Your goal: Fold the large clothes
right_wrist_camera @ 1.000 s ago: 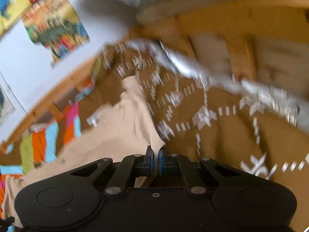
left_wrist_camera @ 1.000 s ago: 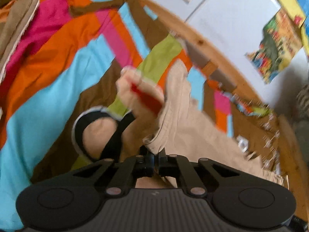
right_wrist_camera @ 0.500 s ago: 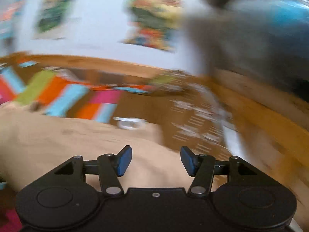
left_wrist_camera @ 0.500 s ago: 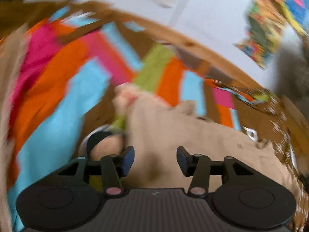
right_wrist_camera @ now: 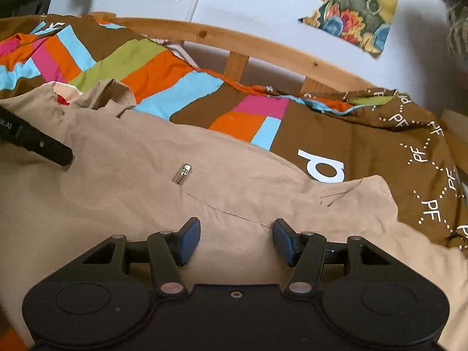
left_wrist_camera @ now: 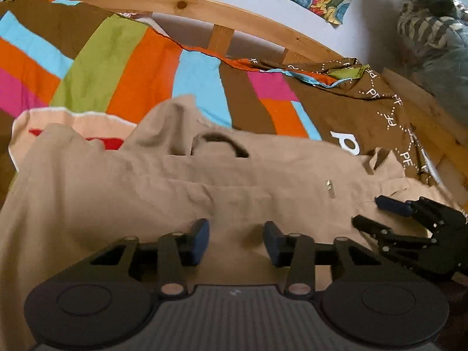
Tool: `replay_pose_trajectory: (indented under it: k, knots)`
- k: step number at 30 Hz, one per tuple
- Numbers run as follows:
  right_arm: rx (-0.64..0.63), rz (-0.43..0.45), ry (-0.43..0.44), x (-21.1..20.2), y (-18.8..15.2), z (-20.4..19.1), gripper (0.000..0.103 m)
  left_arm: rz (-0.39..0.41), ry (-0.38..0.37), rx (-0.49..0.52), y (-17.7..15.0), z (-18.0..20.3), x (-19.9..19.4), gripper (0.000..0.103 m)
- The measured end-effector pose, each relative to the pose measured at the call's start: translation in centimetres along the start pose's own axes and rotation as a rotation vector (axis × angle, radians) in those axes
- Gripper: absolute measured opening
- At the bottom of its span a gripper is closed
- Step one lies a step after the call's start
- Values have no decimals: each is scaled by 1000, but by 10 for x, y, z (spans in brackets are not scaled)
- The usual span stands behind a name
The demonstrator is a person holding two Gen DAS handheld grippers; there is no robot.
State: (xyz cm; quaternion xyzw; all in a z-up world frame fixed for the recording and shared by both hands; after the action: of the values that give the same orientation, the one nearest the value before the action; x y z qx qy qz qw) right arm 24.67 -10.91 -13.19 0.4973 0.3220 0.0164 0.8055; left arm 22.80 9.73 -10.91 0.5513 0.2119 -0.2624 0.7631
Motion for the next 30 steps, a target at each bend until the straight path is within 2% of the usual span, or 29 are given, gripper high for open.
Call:
replay_pose_trajectory:
  k: [4, 7, 8, 10, 11, 13, 17, 20, 22, 24, 27, 30]
  knots:
    - [-26, 26, -23, -3, -5, -7, 59, 22, 21, 66, -8, 4, 5, 43]
    - [20, -9, 45, -18, 2, 6, 64, 12, 27, 34, -3, 4, -5, 46]
    - [29, -3, 46, -30, 4, 12, 69, 10, 45, 10, -1, 2, -11, 51]
    - [37, 18, 17, -60, 7, 25, 79, 37, 63, -48, -1, -3, -39, 74]
    - [38, 18, 1, -75, 7, 32, 82, 62, 54, -66, -2, -5, -56, 77]
    - [46, -3, -31, -95, 2, 43, 83, 87, 44, -71, -8, -9, -83, 84]
    - [111, -52, -123, -106, -17, 57, 83, 77, 78, -113, -27, -23, -121, 87]
    - [152, -117, -124, -88, -40, 54, 85, 56, 84, -196, -43, -33, -138, 88]
    - [116, -99, -146, -80, -51, 45, 86, 49, 71, -227, -57, -35, -147, 89]
    - [106, -68, -161, -79, -58, 41, 86, 17, 56, -241, -69, -36, -144, 89]
    - [120, -67, -159, -79, -59, 43, 86, -32, 6, -302, -79, -38, -132, 89]
    - [144, -76, -161, -83, -50, 45, 84, -17, -33, -373, -72, -44, -121, 94]
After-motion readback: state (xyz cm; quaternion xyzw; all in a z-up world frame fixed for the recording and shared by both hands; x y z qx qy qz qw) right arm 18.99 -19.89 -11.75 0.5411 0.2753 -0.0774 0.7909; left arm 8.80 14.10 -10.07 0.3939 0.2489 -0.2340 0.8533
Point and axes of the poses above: each gripper's, at about its wrist camera, not at the fingertips, and x roughly the way its jaws point, z to its right, y to its top, the point moved 6 cm from there along x, roughly the way its jaws point
